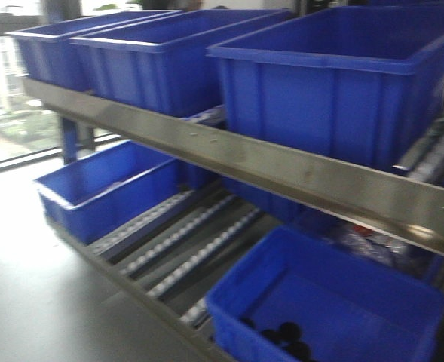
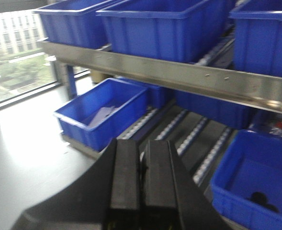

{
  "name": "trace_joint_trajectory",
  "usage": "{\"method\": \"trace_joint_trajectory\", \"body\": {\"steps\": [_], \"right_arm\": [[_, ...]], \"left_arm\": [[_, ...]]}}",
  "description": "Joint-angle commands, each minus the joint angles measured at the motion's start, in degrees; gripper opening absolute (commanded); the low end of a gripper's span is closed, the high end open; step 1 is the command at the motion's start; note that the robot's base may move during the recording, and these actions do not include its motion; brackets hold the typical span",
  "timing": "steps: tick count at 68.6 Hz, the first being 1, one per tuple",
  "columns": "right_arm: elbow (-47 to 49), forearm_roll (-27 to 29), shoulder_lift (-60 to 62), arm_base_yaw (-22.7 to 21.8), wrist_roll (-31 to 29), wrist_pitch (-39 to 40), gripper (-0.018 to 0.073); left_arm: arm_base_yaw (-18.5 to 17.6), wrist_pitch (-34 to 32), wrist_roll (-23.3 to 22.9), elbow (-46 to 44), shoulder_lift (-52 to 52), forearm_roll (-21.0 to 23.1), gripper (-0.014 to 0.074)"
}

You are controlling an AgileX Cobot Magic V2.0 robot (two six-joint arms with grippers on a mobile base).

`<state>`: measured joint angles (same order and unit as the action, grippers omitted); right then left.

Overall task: Move white bin to right shelf second layer
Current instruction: 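Drive up to the roller shelf and align with the second layer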

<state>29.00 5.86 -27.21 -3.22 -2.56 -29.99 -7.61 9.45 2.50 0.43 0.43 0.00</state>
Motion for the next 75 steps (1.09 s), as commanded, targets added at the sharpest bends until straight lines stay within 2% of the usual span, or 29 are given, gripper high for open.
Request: {"method": "trace_joint_trajectory", "body": {"steps": [1, 75], "right_arm": [[1.72, 0.48, -0.11, -0.27, -0.33, 5.72, 0.0060], [1.72, 0.48, -0.11, -0.27, -0.33, 5.72, 0.0060]], "left_arm": [[-0.18, -5.02, -0.30, 2.11, 0.79, 0.00, 0.0085], [-0.18, -5.02, -0.30, 2.11, 0.79, 0.00, 0.0085]]}}
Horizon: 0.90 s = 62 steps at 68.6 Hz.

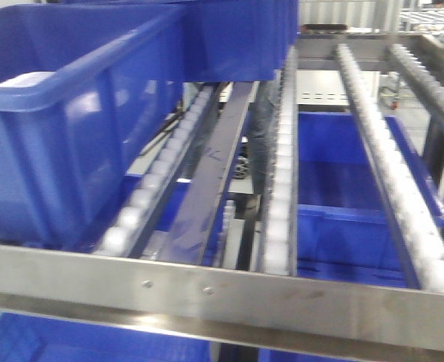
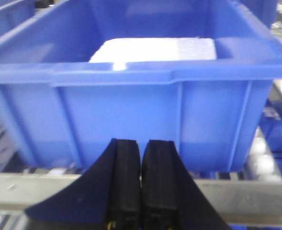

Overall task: Move white bin to right shelf second layer
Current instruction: 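Drive up to the roller shelf and align with the second layer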

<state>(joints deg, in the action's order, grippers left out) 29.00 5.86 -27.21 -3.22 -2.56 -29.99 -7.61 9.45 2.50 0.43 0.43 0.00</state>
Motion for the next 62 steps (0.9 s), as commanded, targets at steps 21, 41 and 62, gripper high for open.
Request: {"method": "trace_joint_trajectory", "body": {"steps": [21, 41, 62], "right_arm": [[1.72, 0.48, -0.11, -0.27, -0.33, 5.72, 0.0060], [1.72, 0.48, -0.11, -0.27, -0.33, 5.72, 0.0060], [1.72, 0.48, -0.11, -0.27, -0.33, 5.72, 0.0060]], "left_arm": [[-0.18, -5.02, -0.30, 2.11, 0.79, 0.00, 0.0085], [-0.18, -5.02, -0.30, 2.11, 0.79, 0.00, 0.0085], [-0.18, -5.02, -0.30, 2.11, 0.79, 0.00, 0.0085]]}}
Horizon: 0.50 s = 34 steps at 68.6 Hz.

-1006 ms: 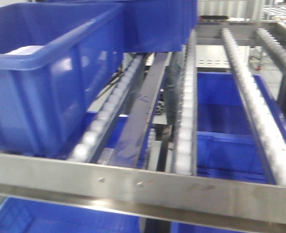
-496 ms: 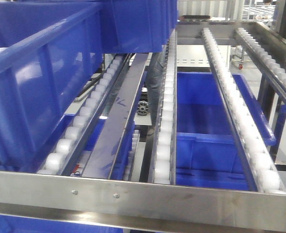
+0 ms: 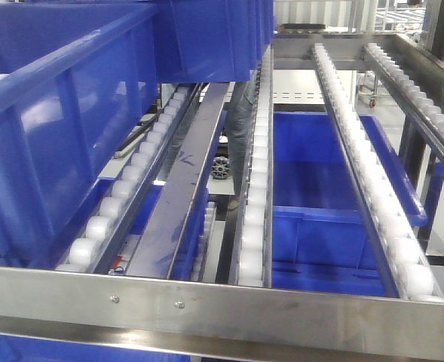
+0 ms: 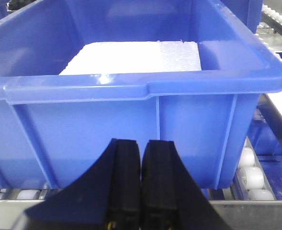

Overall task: Move white bin to right shelf second layer
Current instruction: 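Drive up to the roller shelf and align with the second layer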

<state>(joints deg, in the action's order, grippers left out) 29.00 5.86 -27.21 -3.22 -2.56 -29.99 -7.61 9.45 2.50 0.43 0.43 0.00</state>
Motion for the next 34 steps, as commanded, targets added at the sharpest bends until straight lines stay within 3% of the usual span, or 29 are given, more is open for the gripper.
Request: {"method": "trace_joint_trajectory", "body": {"steps": [1, 34], "right_arm": [[1.72, 0.48, -0.11, -0.27, -0.33, 5.72, 0.0060], [1.72, 0.55, -0.11, -0.27, -0.33, 4.97, 0.0060]], "left_arm": [[-0.18, -5.02, -0.30, 2.11, 0.79, 0.00, 0.0085], [-0.18, -5.02, -0.30, 2.11, 0.79, 0.00, 0.0085]]}}
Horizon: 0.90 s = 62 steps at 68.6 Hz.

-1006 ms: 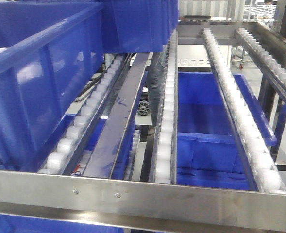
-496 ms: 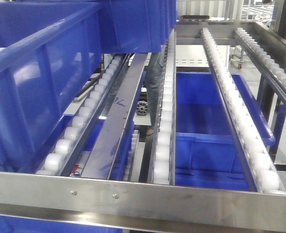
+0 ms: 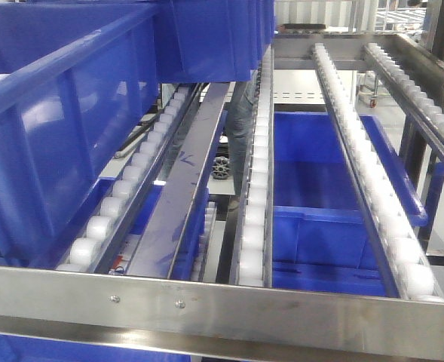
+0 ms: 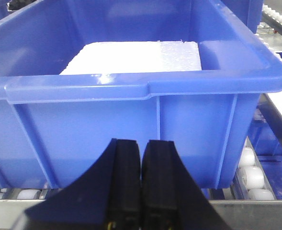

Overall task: Move white bin to right shelf second layer
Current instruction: 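Drive up to the roller shelf and align with the second layer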

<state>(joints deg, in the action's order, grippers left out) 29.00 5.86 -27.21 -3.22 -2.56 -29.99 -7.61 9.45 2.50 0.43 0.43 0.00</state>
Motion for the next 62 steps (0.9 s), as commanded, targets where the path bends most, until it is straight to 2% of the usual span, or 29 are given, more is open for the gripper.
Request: {"method": "trace_joint_trajectory", "body": {"steps": [1, 11, 18, 23, 34, 43, 53, 62], "right_arm": [[1.72, 0.55, -0.11, -0.27, -0.33, 4.89, 0.0060], [1.43, 0.08, -0.11, -0.27, -0.33, 5.80, 0.0060], [1.37, -4.96, -0.65, -0.14, 0.29, 5.36, 0.0060], [1.37, -9.66, -1.73, 0.01, 4.72, 5.30, 0.0060], [2.81, -20.41, -6.32, 2.13, 22.82, 5.30, 0.0063], [5.17, -28.75, -11.14, 7.00, 32.74, 5.25, 0.0064], [8.64, -35.79, -17.67, 15.26, 39.78, 3.85, 0.0064], [12.71, -42.93, -26.23, 22.85, 48.72, 0.42, 0.0064]], "left_arm": [[-0.18, -5.02, -0.30, 2.11, 0.79, 0.00, 0.0085], [-0.18, -5.02, -0.30, 2.11, 0.79, 0.00, 0.0085], [-0.18, -5.02, -0.30, 2.11, 0.79, 0.00, 0.0085], [-0.18, -5.02, -0.30, 2.11, 0.79, 0.00, 0.0085], [-0.18, -5.02, -0.30, 2.11, 0.79, 0.00, 0.0085], [-0.18, -5.02, -0.30, 2.11, 0.79, 0.00, 0.0085], [-0.18, -5.02, -0.30, 2.11, 0.79, 0.00, 0.0085], [-0.18, -5.02, -0.30, 2.11, 0.79, 0.00, 0.0085]]}}
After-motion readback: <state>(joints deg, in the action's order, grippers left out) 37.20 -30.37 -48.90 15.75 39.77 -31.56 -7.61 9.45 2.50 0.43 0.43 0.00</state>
